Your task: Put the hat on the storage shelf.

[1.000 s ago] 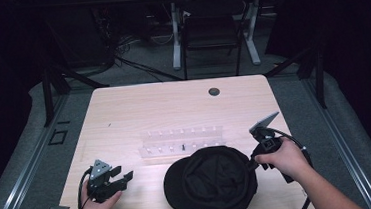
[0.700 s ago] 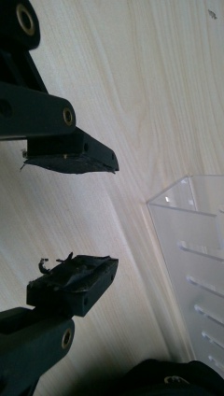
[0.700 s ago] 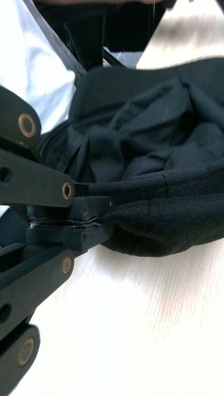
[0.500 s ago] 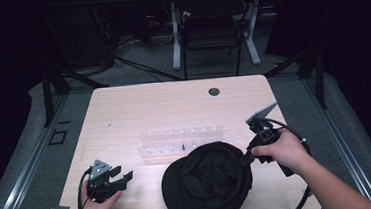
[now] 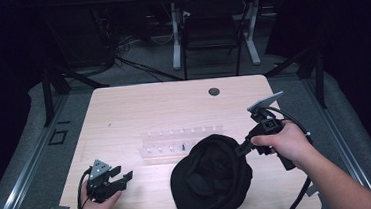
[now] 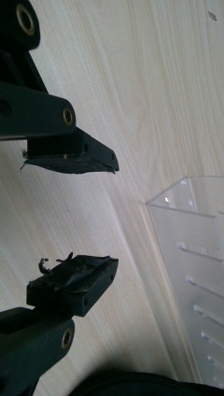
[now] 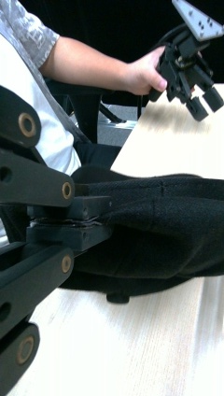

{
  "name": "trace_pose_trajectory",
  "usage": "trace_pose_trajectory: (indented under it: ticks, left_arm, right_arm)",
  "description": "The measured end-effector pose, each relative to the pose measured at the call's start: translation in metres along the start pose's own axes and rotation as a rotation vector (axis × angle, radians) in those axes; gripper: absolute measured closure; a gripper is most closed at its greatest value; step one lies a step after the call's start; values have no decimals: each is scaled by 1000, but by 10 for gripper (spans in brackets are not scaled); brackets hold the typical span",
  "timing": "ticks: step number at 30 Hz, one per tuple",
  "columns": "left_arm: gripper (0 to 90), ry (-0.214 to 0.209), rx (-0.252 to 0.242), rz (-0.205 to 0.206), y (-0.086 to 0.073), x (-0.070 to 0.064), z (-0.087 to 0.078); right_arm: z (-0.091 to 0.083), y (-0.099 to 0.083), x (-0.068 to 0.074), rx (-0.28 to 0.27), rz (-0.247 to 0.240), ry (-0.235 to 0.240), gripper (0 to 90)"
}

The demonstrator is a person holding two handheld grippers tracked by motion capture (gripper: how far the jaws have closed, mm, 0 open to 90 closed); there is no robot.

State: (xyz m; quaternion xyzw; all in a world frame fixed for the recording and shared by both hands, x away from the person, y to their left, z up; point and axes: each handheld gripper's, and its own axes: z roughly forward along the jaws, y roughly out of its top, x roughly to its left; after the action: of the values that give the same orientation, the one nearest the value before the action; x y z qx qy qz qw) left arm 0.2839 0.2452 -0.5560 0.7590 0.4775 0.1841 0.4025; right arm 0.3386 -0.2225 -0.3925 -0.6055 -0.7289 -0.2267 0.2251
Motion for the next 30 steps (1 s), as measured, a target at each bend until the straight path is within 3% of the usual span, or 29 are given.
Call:
trace_pose_trajectory:
  ticks: [5,6,15,16,25,30]
  left_arm:
    - [469,0,0,-1,0,0,0]
    - [469,0,1,0,0,0,0]
    - [469,-1,1,1,0,0,0]
    - [469,0,2,1,0,0,0]
    - [469,-4,9,1,0,0,0]
    - [469,-4,8,-1,0,0,1]
  right_arm:
    - [-7,-1,3,7,-10,14,884]
    - [-9,-3,5,-15,0,31,885]
    - [-29,-5,17,-15,-39,83,885]
    - [-32,-6,20,-40,-24,88,885]
    - [-48,-6,19,-50,-5,101,885]
    - [-58,-7,23,-81,9,109,885]
